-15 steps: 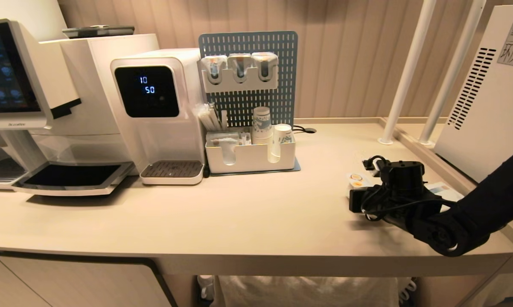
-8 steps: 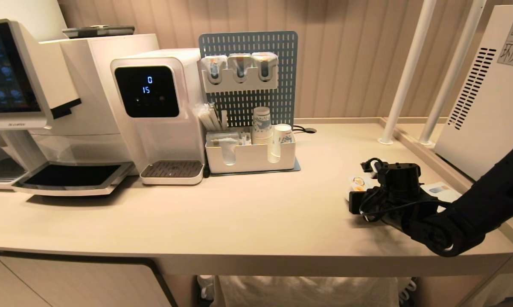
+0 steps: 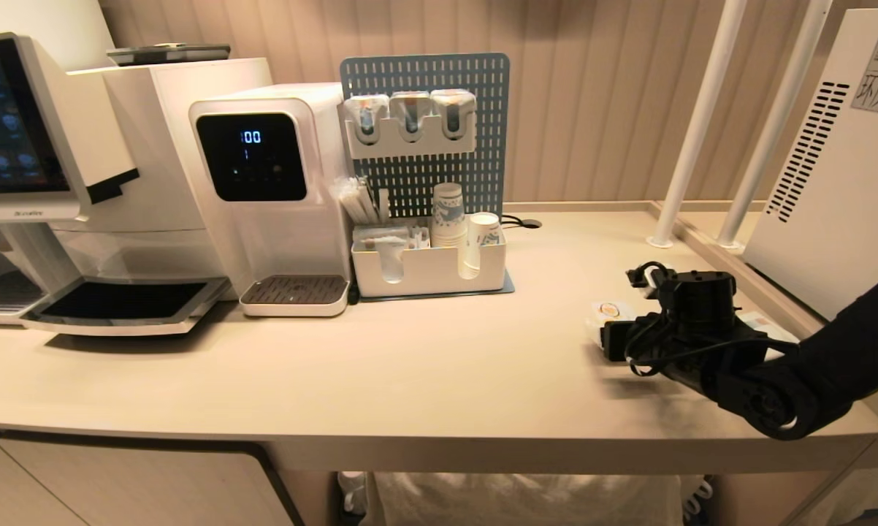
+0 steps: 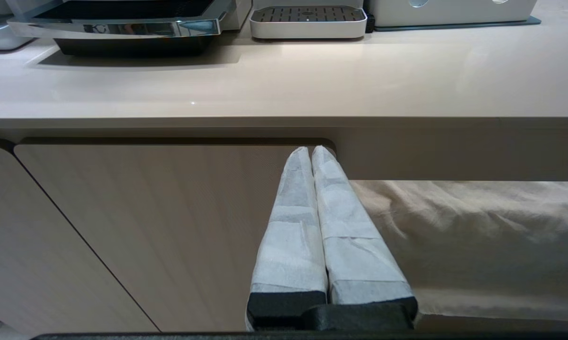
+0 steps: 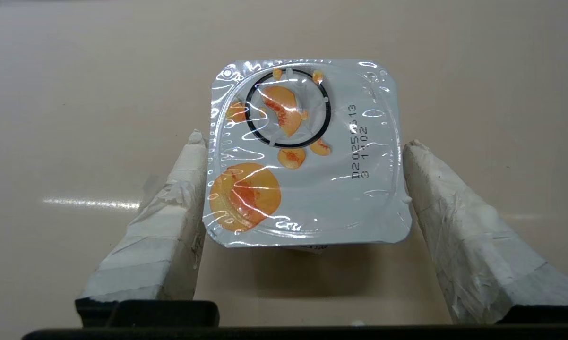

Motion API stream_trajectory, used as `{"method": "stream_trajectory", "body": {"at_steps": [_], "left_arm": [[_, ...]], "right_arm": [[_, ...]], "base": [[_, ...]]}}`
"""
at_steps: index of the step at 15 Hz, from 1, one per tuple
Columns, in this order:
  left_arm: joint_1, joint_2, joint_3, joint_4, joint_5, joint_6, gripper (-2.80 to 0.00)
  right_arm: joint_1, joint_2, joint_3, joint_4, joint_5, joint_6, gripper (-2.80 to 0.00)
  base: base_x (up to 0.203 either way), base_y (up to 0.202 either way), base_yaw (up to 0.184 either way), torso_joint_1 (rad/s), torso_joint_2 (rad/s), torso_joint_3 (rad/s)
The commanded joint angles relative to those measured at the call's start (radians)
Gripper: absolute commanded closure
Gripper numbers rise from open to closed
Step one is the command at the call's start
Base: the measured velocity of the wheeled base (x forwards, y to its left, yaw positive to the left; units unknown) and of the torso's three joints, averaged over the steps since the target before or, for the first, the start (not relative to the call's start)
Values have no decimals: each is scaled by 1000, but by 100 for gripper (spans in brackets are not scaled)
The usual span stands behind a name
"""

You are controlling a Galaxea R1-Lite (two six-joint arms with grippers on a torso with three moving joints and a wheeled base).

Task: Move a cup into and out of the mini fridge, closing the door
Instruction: Place the yoghurt on the table, then close the freezer door

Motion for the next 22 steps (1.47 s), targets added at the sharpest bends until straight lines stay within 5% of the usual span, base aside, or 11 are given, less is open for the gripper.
{"method": "stream_trajectory", "body": {"at_steps": [1,7,8,14,22], "left_arm": [[0,2,0,-1,-1,0,0],[0,2,0,-1,0,0,0],[0,2,0,-1,0,0,0],[0,2,0,-1,0,0,0],[0,0,0,-1,0,0,0]], "right_arm": [[0,-74,11,28,1,1,-280],[-1,-202,51,153,-4,2,-280],[-1,-231,64,158,-1,0,0],[-4,-459,154,265,-6,-27,0],[-9,-916,232,808,-88,-26,0]], "base": [[0,0,0,0,0,0],[0,0,0,0,0,0],[0,0,0,0,0,0],[0,0,0,0,0,0],[0,0,0,0,0,0]]}}
